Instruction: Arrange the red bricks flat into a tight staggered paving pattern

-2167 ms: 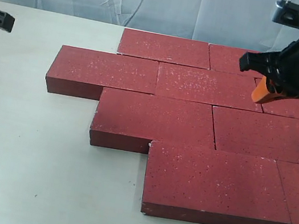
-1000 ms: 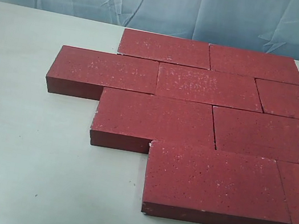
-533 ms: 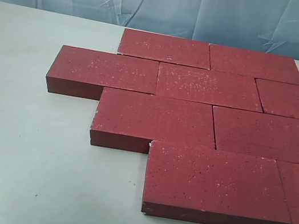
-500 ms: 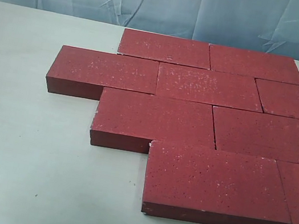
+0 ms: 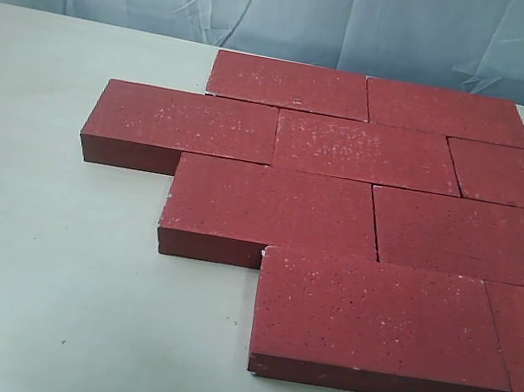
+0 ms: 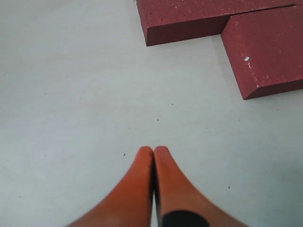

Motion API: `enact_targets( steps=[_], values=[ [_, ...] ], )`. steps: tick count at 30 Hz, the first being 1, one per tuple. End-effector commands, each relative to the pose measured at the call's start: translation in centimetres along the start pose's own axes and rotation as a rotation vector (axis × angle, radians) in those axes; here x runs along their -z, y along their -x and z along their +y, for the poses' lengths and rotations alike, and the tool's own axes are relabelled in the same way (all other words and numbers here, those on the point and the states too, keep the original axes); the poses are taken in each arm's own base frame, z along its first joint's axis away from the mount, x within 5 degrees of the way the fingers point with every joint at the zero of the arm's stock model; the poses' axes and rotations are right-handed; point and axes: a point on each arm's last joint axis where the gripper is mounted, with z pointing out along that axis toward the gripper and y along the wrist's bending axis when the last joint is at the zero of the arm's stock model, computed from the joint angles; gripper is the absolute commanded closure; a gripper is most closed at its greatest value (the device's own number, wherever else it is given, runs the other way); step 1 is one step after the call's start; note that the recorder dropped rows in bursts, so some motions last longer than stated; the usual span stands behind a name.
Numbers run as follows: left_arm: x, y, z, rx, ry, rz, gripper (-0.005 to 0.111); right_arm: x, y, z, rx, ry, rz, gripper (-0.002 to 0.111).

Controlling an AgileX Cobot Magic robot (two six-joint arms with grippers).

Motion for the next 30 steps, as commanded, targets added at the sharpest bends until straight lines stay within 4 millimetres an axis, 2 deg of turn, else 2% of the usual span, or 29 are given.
enact_targets(
  steps=[1,4,9,13,25,30],
  values=[
    [0.1,-0.1,0.0,-0.001,0.001,-0.004,0.107,2.3,-0.2,-0.1,-0.007,-0.034,-0.115,0.109],
    [0.1,-0.1,0.0,-0.001,0.001,-0.004,0.107,4.0,-0.5,-0.3,-0.025,-0.092,-0.195,0.109],
    [0.1,-0.1,0.0,-0.001,0.001,-0.004,0.107,5.6,-1.0,-0.2,-0.033,-0.139,-0.269,0.109],
    [0.1,-0.1,0.0,-0.001,0.001,-0.004,0.107,6.3,-1.3,0.0,-0.028,-0.139,-0.300,0.109],
    [0.1,-0.1,0.0,0.000,0.000,-0.004,0.107,6.4,-1.7,0.0,-0.029,-0.138,-0.308,0.109],
    [0.1,-0.1,-0.1,0.001,-0.001,-0.004,0.107,8.9,-3.0,0.7,0.003,-0.139,-0.432,0.109]
  ],
)
